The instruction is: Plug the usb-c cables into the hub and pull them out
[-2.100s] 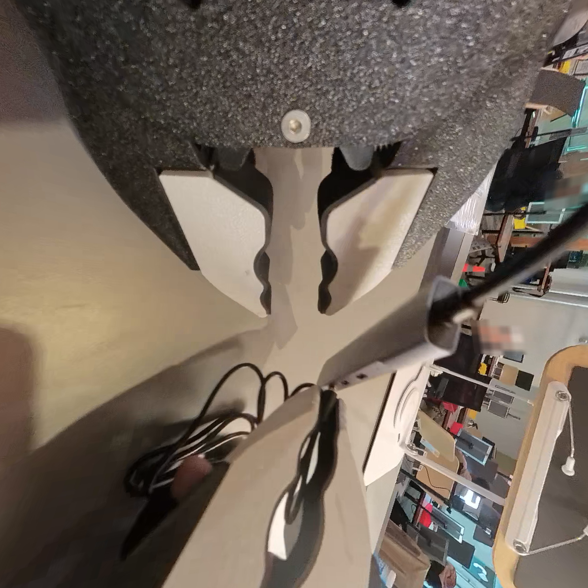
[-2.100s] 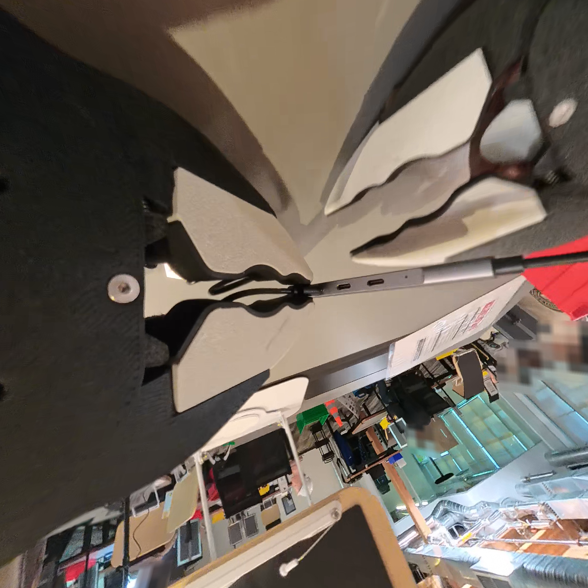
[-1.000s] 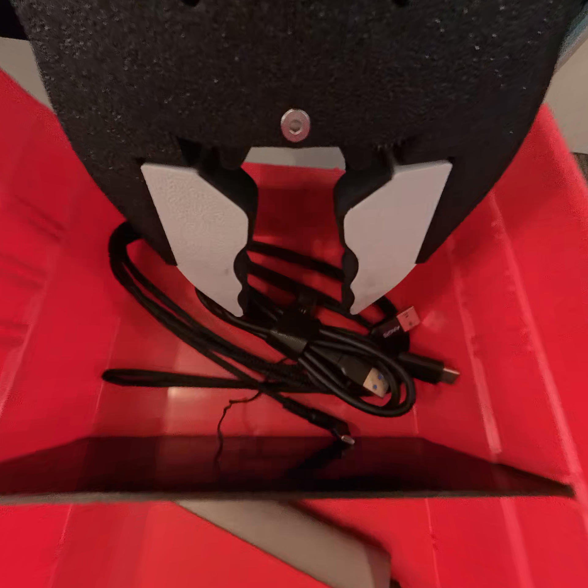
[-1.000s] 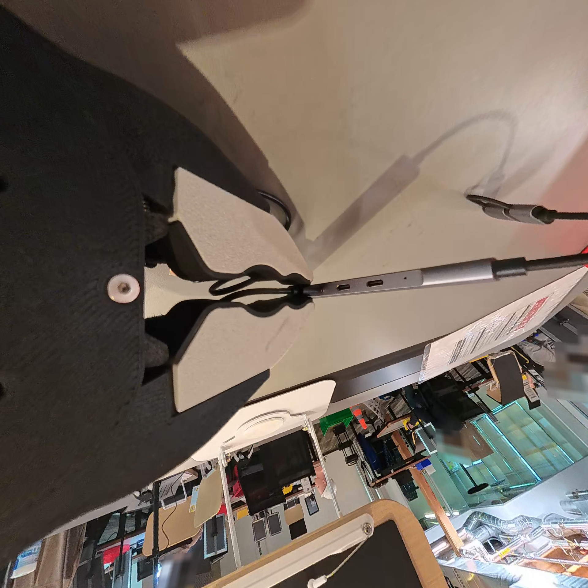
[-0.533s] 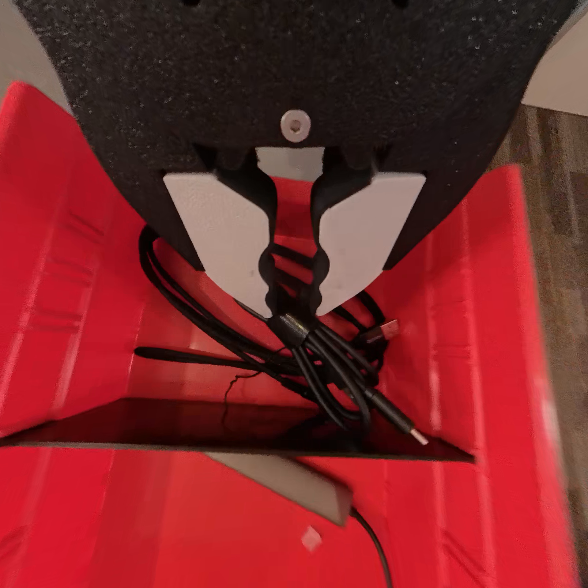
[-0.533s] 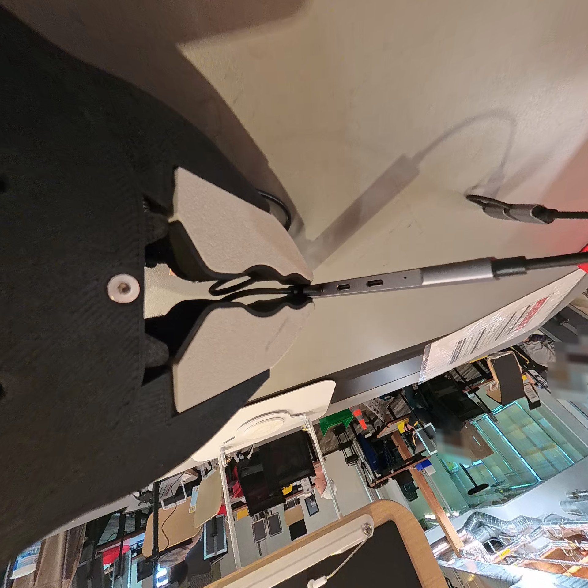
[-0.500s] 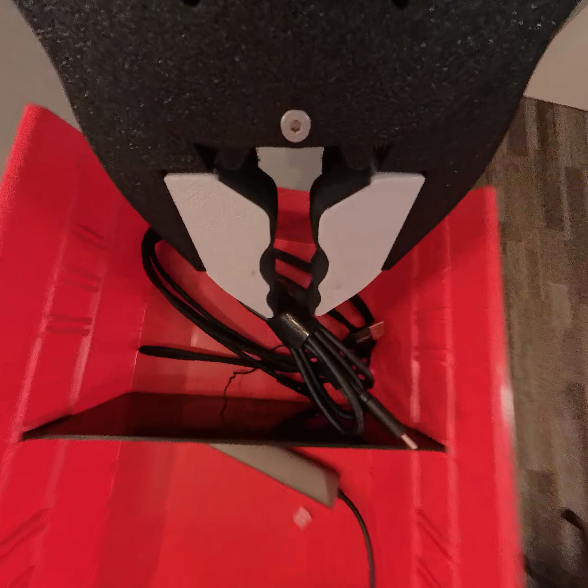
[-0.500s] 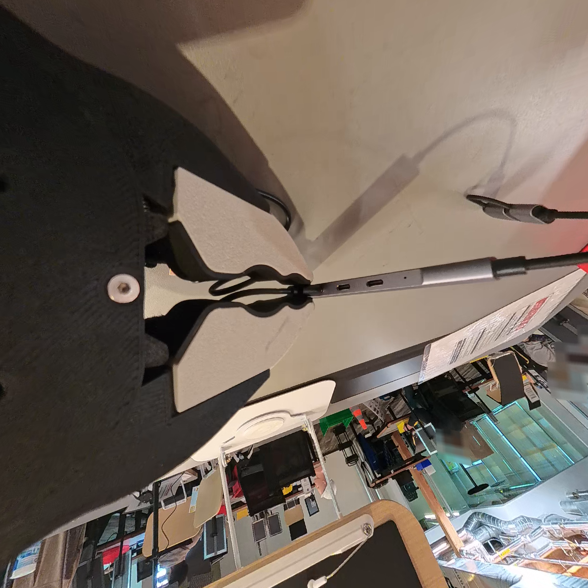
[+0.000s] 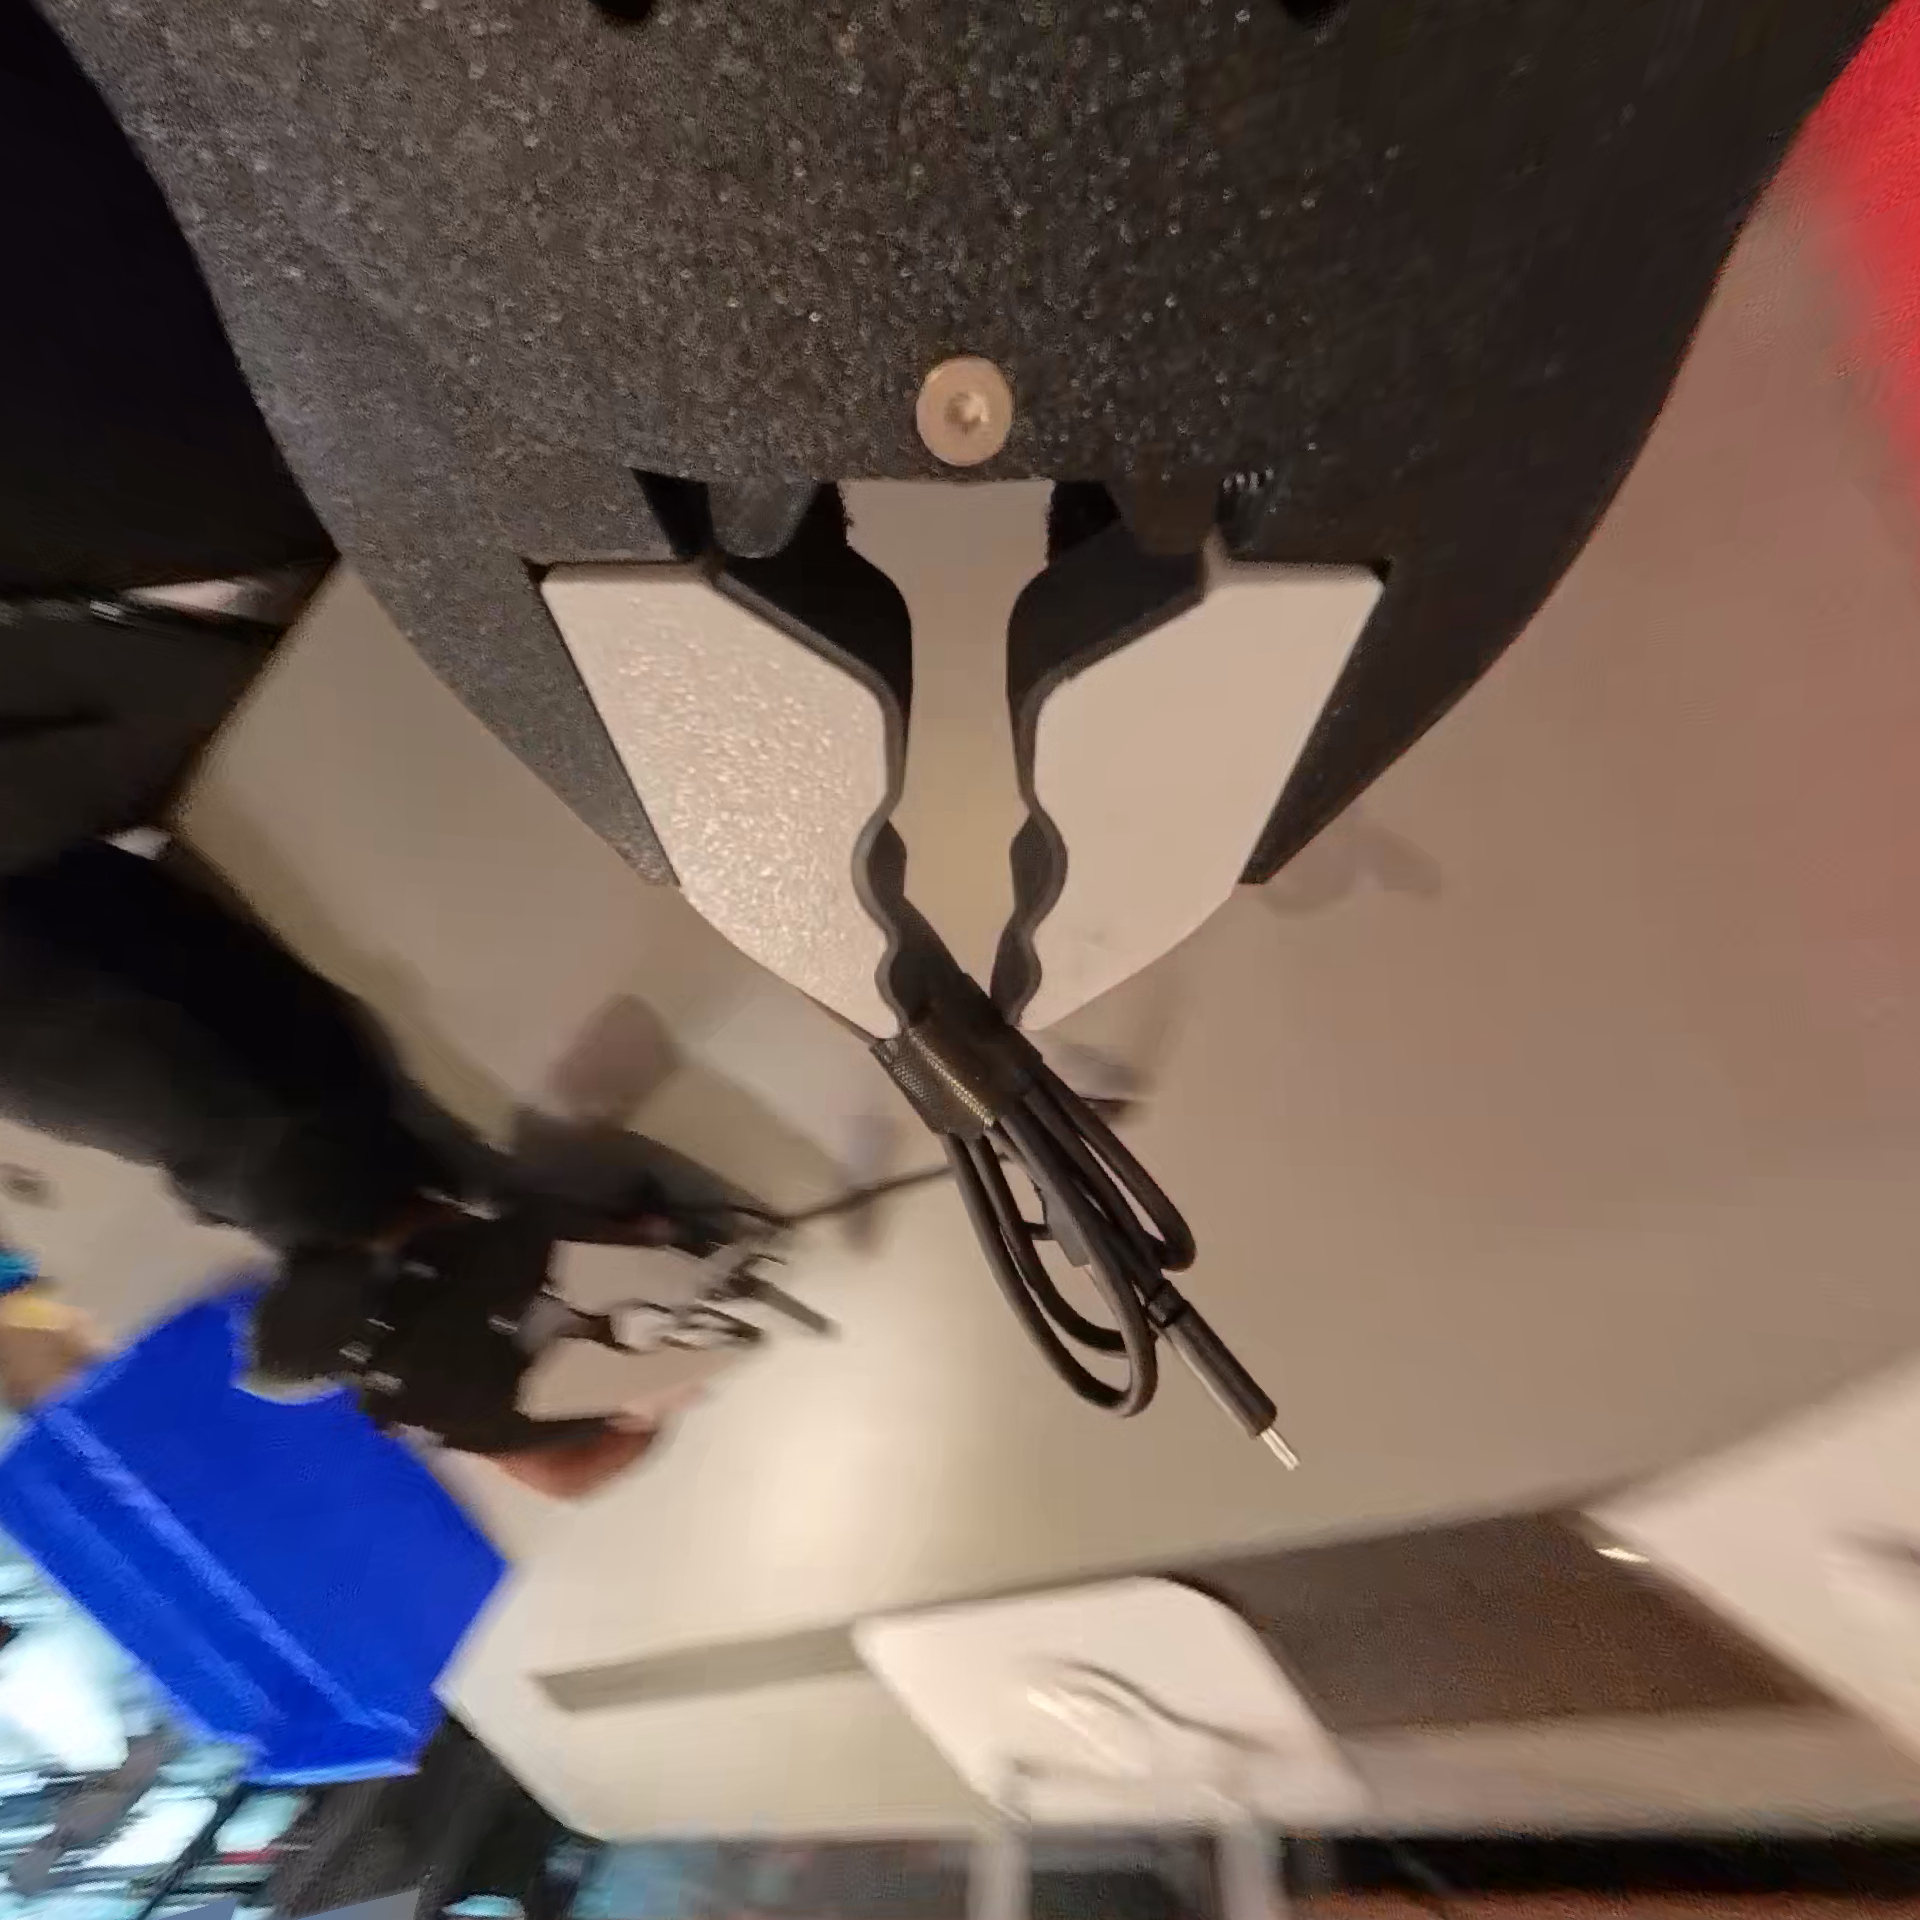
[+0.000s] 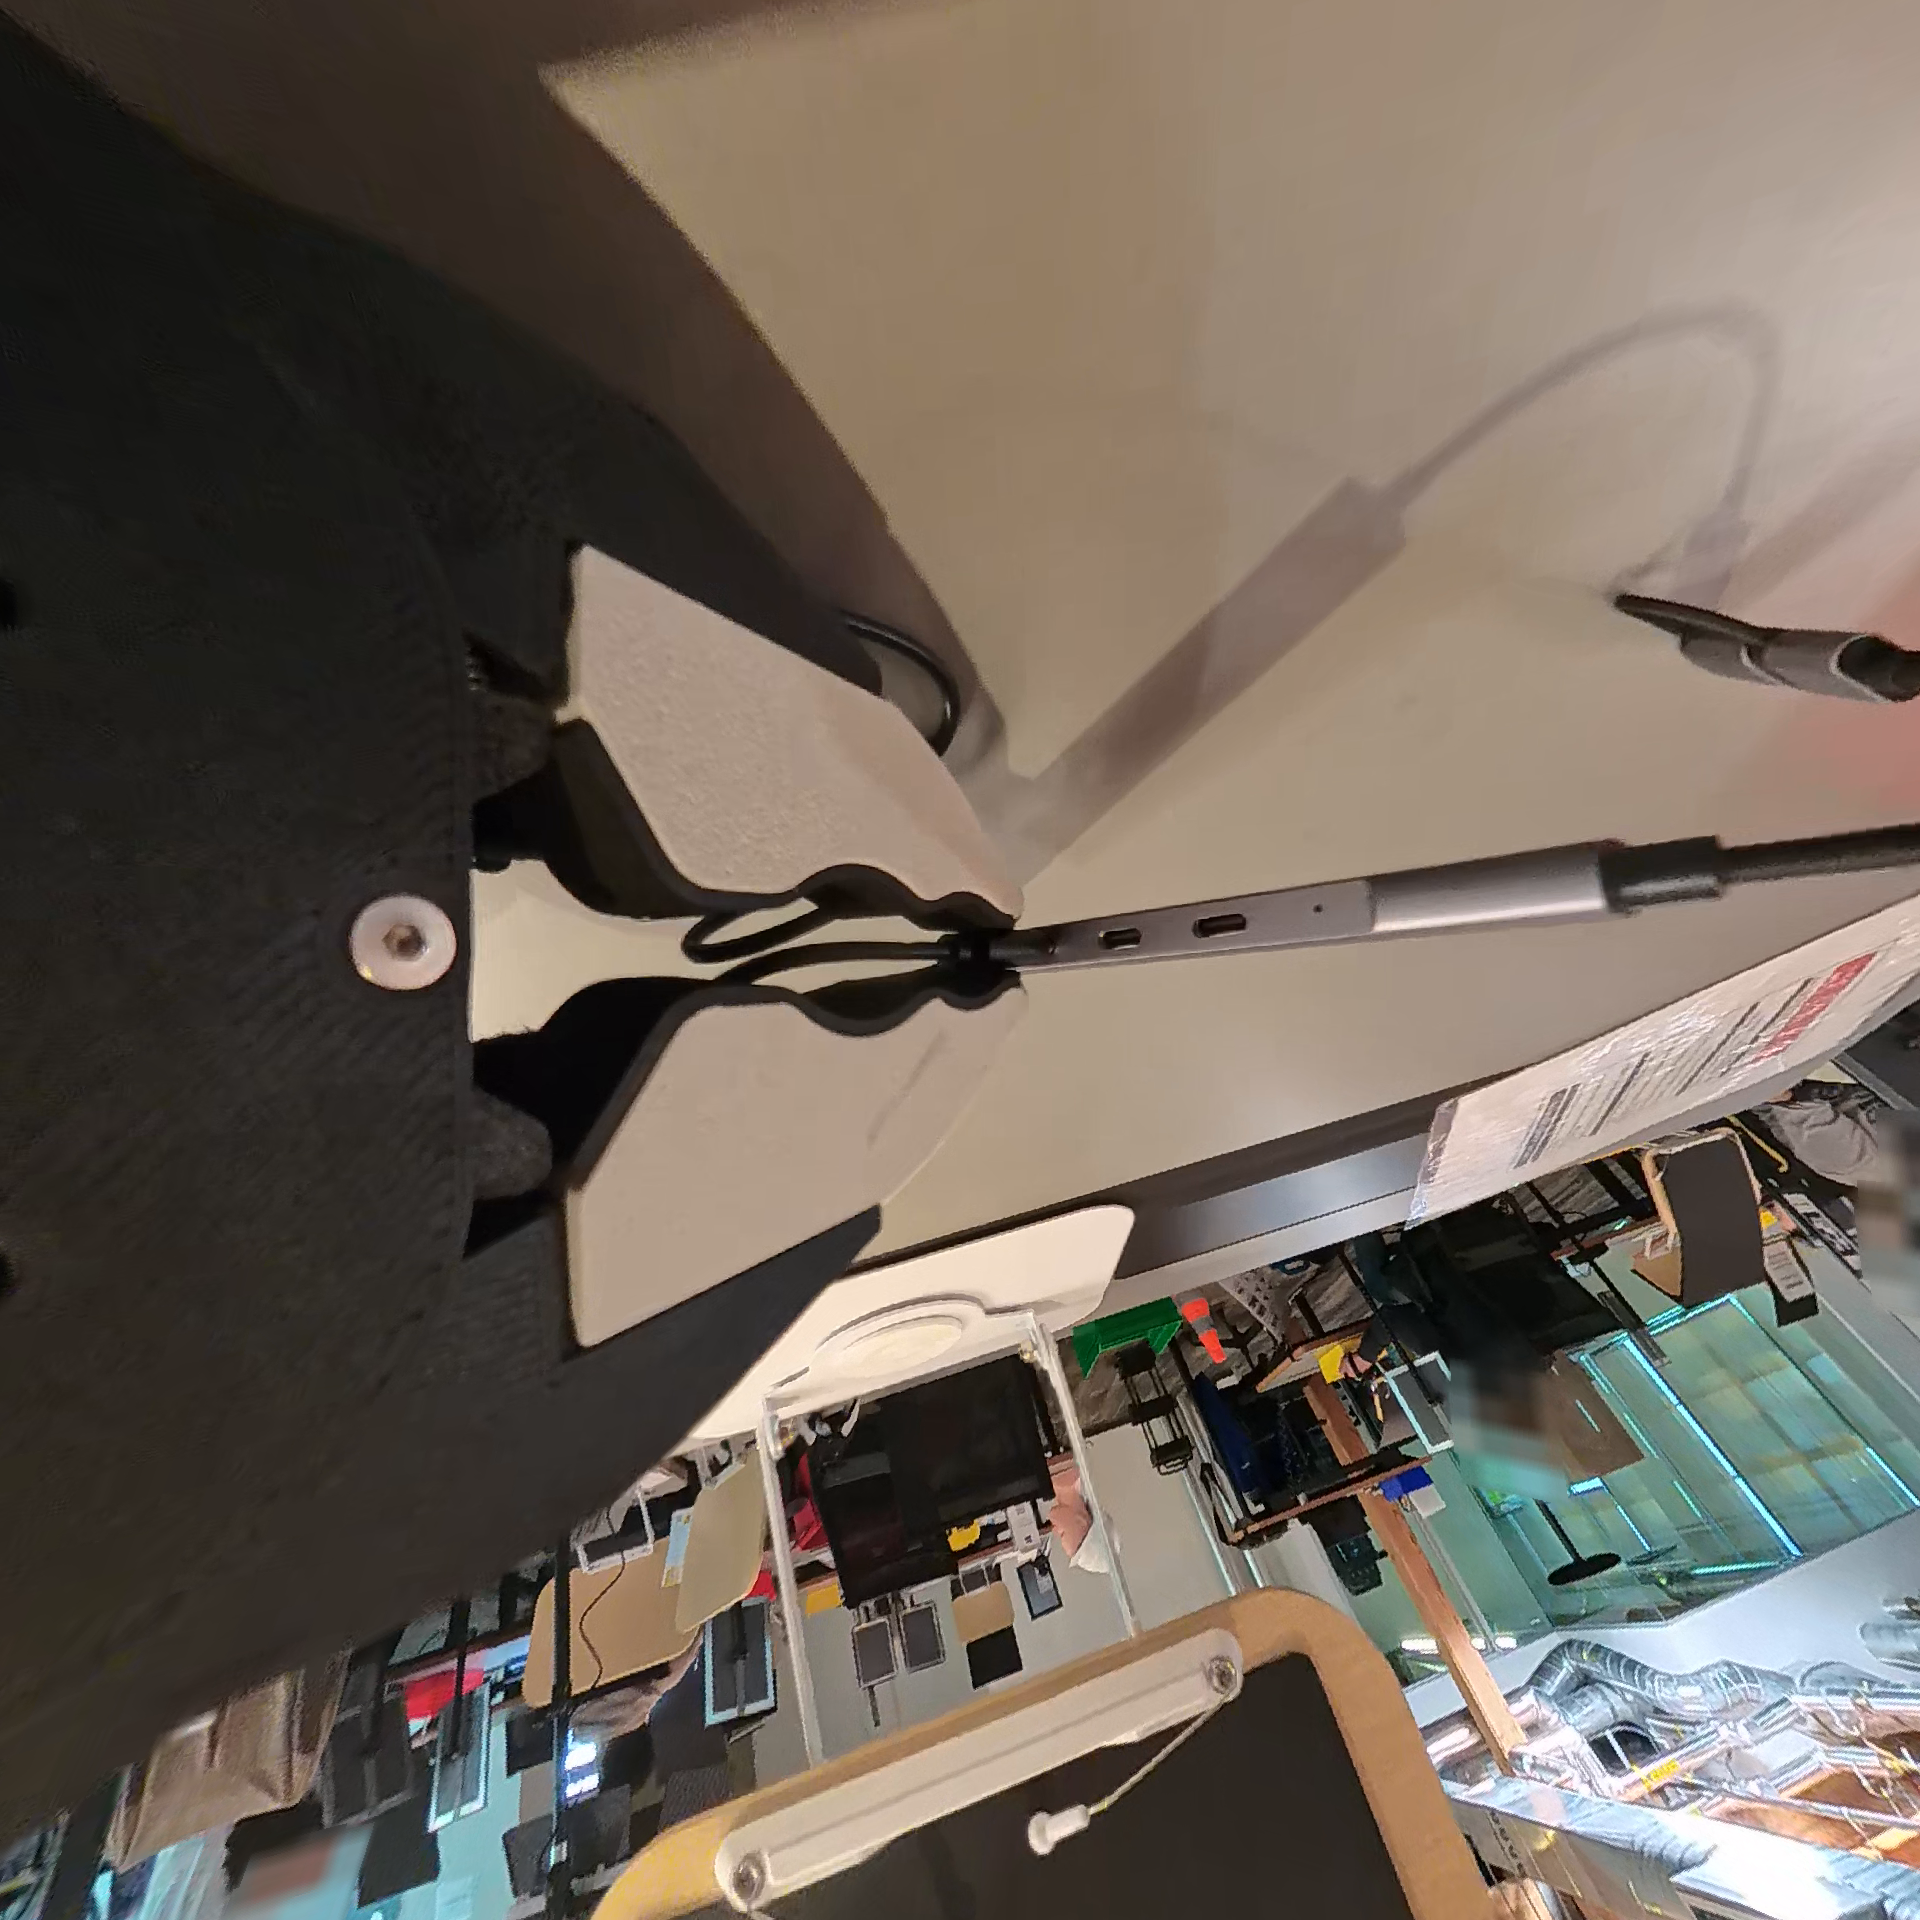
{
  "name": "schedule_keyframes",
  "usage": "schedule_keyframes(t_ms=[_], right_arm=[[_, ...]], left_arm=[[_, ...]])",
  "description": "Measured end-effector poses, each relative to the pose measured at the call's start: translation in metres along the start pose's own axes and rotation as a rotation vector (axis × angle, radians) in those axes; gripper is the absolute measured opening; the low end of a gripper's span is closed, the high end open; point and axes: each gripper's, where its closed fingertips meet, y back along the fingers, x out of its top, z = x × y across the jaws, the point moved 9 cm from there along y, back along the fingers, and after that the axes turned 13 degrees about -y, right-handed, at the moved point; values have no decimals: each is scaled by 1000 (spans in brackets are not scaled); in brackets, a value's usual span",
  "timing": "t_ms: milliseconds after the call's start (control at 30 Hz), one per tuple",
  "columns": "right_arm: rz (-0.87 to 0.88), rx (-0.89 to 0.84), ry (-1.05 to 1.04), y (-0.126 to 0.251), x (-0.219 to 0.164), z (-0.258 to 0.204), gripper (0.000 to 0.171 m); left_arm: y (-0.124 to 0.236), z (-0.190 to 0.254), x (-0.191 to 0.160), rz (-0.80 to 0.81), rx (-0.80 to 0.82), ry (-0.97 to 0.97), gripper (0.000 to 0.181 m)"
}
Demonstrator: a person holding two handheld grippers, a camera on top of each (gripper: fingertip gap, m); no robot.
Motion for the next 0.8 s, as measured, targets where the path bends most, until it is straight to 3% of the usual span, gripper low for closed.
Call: schedule_keyframes(t_ms=[33, 133, 267, 800], right_arm=[[-4, -4, 7, 2, -1, 1, 6], [-31, -13, 16, 8, -6, 4, 6], [-54, -8, -13, 16, -16, 12, 7], [-151, -25, -26, 13, -28, 19, 11]], left_arm=[[-28, 18, -9, 0, -107, 28, 16], [-97, 60, -36, -18, -295, 126, 15], [-136, 86, -47, -21, -352, 180, 13], [-125, 96, -59, -13, -310, 122, 7]])
